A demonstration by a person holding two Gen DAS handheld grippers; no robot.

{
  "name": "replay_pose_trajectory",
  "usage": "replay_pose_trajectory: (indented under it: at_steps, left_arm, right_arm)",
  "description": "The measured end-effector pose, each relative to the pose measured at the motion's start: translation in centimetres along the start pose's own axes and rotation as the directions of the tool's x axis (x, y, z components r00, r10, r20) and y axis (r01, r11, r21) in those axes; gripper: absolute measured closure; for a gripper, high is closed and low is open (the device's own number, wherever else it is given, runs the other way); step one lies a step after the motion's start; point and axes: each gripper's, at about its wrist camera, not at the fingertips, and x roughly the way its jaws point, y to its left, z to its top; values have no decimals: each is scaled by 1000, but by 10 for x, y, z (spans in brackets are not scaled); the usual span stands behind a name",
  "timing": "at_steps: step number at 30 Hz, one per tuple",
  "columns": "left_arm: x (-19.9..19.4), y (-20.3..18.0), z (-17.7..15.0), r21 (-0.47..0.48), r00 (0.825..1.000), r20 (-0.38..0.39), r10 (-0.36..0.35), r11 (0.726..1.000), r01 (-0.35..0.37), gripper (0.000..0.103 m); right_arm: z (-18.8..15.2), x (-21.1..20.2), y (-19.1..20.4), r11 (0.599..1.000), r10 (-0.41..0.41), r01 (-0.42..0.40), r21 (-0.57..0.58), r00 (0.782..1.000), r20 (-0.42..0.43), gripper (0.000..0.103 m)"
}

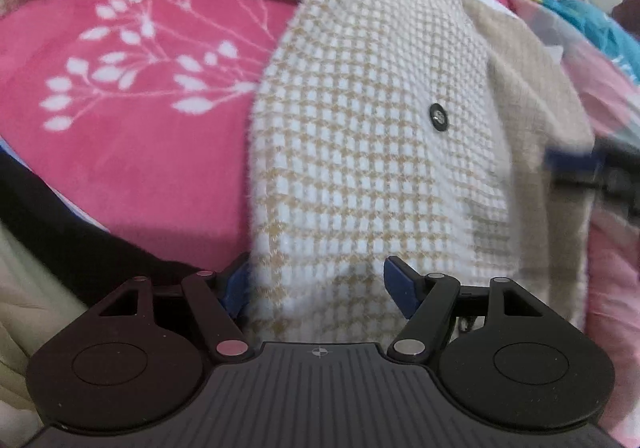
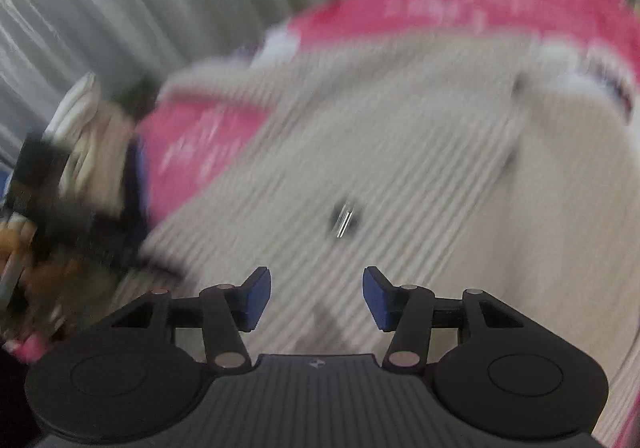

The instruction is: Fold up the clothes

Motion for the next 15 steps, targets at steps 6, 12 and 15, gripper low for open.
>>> replay_pose_trajectory:
  at_steps: [6, 12, 15]
  left_arm:
    - [2, -3, -3, 50, 1000, -10, 21, 999, -21, 33]
    - [2, -6, -6, 105, 997, -70, 30, 994, -22, 33]
    - [-2, -7, -7, 131, 995, -95, 25, 991, -12, 33]
  right_arm:
    - [-48, -15, -9, 949, 274, -231, 217, 941, -199, 31]
    - [-92, 11, -28, 890, 172, -119, 440, 981, -84, 30]
    - [-102, 30, -17, 879, 196, -150, 452, 979, -57, 57]
